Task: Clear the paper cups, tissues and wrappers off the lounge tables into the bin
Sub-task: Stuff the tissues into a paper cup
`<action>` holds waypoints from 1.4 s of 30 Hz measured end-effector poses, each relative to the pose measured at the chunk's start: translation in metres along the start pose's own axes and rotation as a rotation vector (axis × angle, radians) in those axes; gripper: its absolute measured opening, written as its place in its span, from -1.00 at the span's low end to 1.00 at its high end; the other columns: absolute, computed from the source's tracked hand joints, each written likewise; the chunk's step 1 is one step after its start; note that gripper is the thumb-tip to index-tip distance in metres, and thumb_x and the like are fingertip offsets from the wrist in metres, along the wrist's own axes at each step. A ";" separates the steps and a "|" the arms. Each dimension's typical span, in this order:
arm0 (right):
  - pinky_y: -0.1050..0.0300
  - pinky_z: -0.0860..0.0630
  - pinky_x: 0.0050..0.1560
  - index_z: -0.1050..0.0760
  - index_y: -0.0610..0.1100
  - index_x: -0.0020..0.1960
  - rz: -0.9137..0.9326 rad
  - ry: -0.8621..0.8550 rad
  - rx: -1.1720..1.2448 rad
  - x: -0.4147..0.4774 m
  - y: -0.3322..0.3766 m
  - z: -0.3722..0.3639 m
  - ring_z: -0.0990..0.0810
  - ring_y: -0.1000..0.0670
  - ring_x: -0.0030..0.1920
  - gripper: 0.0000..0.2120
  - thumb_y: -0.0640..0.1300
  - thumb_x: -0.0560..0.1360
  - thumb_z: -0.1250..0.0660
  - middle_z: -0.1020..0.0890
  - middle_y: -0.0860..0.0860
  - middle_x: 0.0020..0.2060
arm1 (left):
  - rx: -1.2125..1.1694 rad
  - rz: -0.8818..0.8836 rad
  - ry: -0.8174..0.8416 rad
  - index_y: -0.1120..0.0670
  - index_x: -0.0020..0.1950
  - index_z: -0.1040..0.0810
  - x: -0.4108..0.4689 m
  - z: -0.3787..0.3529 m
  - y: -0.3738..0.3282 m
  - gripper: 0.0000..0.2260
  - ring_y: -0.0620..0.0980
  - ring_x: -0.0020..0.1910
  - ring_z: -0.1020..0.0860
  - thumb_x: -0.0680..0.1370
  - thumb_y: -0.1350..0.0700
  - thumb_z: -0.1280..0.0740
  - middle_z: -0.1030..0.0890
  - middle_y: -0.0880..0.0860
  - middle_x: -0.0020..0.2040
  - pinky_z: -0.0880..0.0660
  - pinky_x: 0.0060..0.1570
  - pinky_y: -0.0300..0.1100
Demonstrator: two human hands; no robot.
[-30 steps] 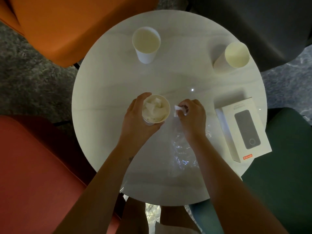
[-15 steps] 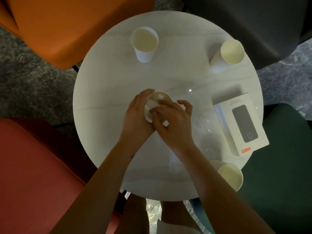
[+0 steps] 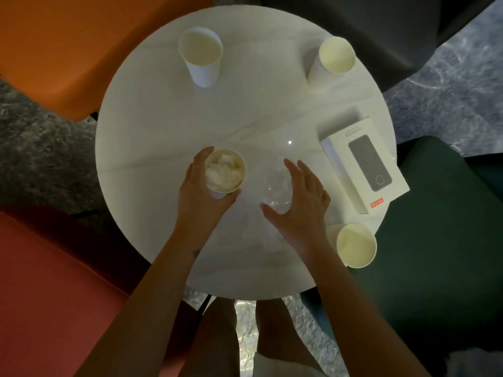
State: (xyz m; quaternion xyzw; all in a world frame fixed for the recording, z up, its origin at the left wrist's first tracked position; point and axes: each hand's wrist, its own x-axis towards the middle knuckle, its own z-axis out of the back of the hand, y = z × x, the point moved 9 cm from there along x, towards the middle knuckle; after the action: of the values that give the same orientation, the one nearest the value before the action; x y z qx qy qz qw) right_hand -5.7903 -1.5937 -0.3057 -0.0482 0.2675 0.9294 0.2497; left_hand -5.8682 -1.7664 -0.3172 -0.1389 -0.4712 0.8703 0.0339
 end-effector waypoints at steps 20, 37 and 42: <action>0.59 -0.33 -0.19 -0.60 -0.24 -0.10 0.078 -0.168 0.236 -0.007 -0.005 0.021 -0.49 0.09 -0.22 -0.88 -0.30 0.36 -0.46 -0.63 -0.12 -0.15 | 0.072 -0.467 0.038 0.09 0.30 -0.43 -0.025 -0.007 -0.093 -0.56 -0.13 0.23 -0.36 0.43 0.06 -0.36 -0.39 -0.09 0.22 -0.29 0.22 -0.39; 0.07 -0.42 0.24 -0.54 -0.19 0.10 0.040 0.018 0.529 0.017 0.002 0.047 -0.55 -0.04 0.10 -0.60 0.06 0.38 -0.33 -0.59 -0.07 0.08 | -0.129 -0.319 0.170 0.07 -0.11 -0.56 -0.012 -0.027 -0.118 -0.97 -0.31 -0.16 -0.50 0.49 0.17 -0.39 -0.54 -0.25 -0.20 -0.38 -0.11 -0.49; 0.42 -0.46 -0.12 -0.55 -0.14 -0.10 0.020 0.050 0.761 0.018 -0.003 0.048 -0.59 0.21 -0.21 -0.91 -0.27 0.42 -0.39 -0.64 0.03 -0.21 | -0.093 -0.331 0.080 0.20 -0.10 -0.59 -0.010 -0.025 -0.115 -0.93 -0.23 -0.10 -0.49 0.46 0.22 -0.41 -0.52 -0.06 -0.08 -0.36 -0.06 -0.47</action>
State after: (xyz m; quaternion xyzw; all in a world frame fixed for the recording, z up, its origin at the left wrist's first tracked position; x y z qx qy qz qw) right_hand -5.8023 -1.5587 -0.2697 0.0279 0.5999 0.7645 0.2342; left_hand -5.8602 -1.6844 -0.2331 -0.0956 -0.5256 0.8239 0.1891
